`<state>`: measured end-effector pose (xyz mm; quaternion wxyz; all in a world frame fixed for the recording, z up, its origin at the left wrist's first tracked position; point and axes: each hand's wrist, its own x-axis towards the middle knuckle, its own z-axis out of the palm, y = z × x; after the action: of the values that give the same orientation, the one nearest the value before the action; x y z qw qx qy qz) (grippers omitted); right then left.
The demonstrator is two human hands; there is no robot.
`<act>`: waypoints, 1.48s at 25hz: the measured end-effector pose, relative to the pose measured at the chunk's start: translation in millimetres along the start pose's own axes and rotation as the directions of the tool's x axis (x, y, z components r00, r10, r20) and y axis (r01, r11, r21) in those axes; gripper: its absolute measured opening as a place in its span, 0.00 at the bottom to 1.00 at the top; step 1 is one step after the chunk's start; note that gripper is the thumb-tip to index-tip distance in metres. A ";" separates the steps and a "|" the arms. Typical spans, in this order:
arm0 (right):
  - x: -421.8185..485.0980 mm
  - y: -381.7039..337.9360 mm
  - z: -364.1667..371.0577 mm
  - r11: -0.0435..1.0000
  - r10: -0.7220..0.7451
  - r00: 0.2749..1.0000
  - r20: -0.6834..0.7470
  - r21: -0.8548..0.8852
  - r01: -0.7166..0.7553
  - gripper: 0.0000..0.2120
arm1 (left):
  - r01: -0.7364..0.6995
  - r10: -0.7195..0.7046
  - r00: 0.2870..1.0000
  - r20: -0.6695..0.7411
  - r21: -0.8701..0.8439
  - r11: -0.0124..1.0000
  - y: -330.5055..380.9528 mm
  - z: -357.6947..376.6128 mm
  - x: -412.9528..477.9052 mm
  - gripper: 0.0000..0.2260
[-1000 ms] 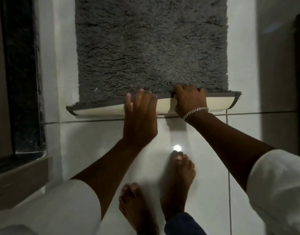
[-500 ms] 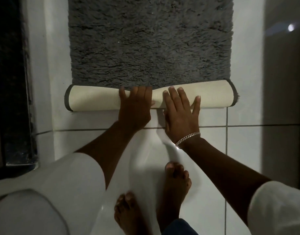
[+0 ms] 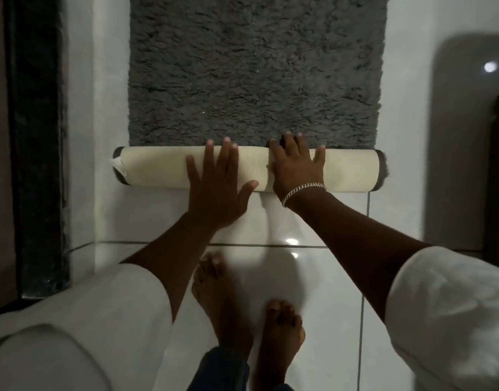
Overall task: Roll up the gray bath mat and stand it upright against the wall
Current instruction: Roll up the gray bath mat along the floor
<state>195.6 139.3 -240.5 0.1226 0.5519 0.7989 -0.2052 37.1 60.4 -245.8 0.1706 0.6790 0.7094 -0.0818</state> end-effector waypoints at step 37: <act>168.9 -36.5 -92.6 0.979 0.196 0.940 -0.280 0.105 -0.173 0.25 | -0.024 0.026 0.994 -0.106 0.018 1.000 -69.1 -75.6 192.1 0.30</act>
<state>103.4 311.5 -222.7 0.0013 0.6526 0.7443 -0.1416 -45.1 261.9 -251.4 0.1280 0.6925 0.7082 -0.0496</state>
